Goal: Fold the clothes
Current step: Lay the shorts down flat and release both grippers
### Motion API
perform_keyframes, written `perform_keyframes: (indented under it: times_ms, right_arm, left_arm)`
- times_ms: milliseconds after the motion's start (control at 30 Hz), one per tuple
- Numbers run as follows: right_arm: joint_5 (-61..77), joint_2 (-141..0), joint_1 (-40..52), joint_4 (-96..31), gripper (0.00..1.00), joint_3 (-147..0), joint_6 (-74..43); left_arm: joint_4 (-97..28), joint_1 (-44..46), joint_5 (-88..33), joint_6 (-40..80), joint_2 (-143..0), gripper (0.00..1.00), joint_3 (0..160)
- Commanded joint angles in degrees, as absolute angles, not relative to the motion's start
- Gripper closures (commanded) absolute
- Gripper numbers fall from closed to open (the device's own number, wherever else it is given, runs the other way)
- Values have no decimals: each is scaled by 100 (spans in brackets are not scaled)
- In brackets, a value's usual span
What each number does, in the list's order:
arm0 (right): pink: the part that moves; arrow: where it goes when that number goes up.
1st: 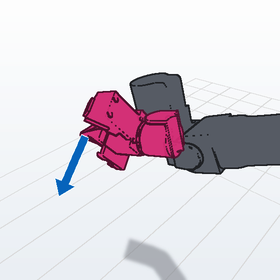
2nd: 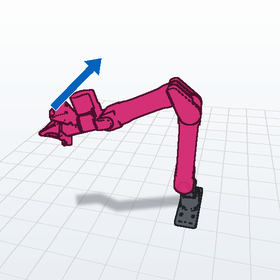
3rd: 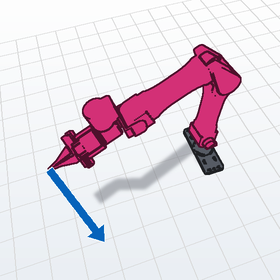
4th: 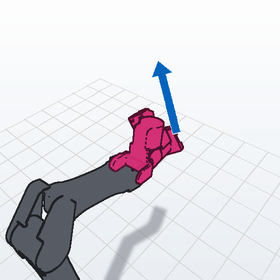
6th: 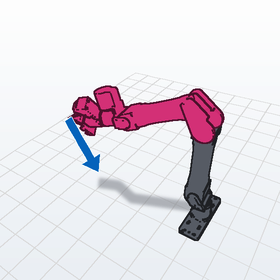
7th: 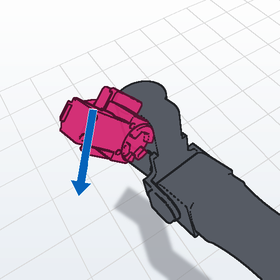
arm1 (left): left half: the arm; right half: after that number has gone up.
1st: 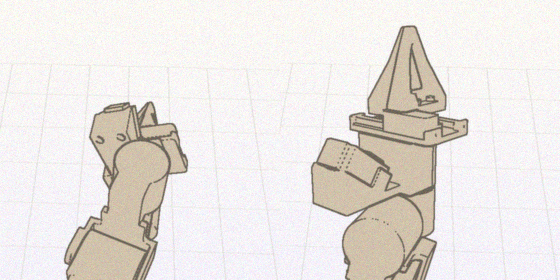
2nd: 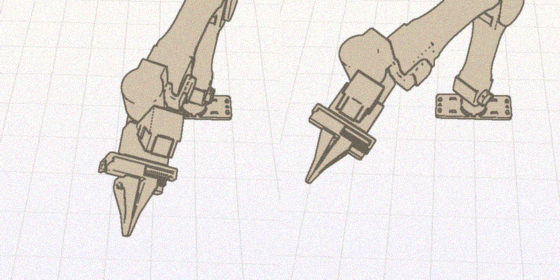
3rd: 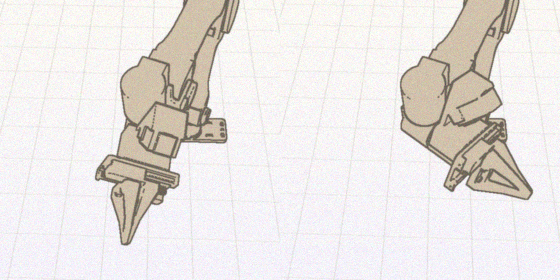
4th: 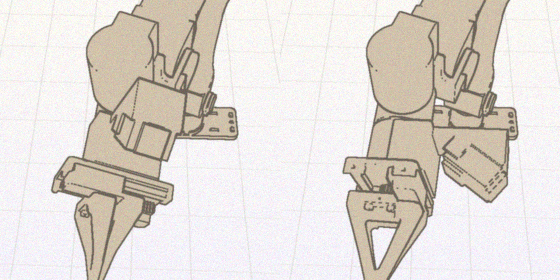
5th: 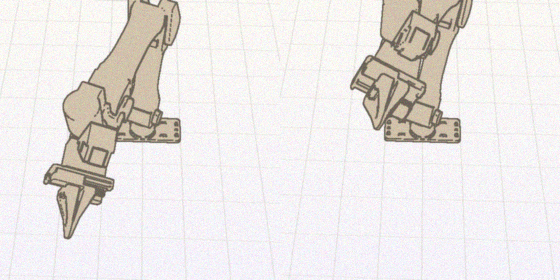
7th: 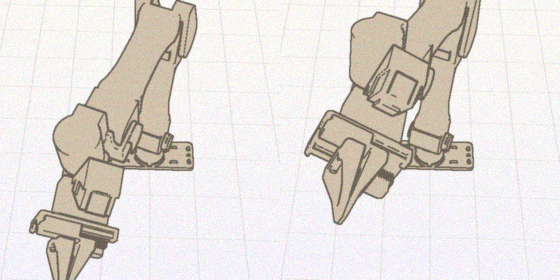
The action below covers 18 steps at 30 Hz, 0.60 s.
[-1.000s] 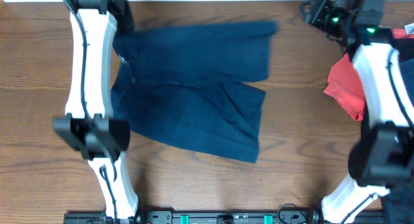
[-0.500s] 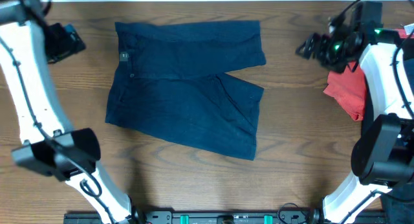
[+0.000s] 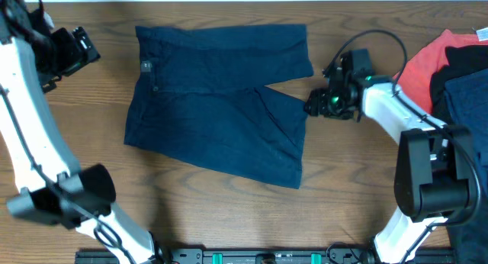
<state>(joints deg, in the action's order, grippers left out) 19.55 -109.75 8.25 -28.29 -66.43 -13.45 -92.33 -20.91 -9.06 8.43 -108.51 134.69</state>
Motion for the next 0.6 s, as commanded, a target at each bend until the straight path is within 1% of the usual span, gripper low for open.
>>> perform_keyframes:
  times_ms: [0,67,133,200,267,400,567]
  right_arm:
    - [1737,-10954,969,-2351,42,-6342,-1629]
    - [1750,-10954,1000,-2025,45,-6215,-1656]
    - [1846,-10954,1022,-1745,52,-6112,-1697]
    - [1872,-10956,1037,-1564,55,-6042,-1741]
    - [1909,-10965,1061,-1424,71,-5994,-1800]
    - [1903,-10971,1057,-1389,99,-5996,-1767]
    - [1710,-10597,482,-1415,99,-6366,-1708]
  left_arm:
    - [-9682,-2115,-985,661,-10108,0,13443]
    - [-9682,-2115,-985,646,-9819,0,13371]
    - [-9682,-2115,-985,642,-9548,0,13257]
    - [-9682,-2115,-985,642,-9323,0,13139]
    - [-9682,-2115,-985,642,-9124,0,13015]
    - [-9679,-2115,-969,642,-8879,0,12748]
    - [-9679,-2115,-963,644,-8796,0,12280]
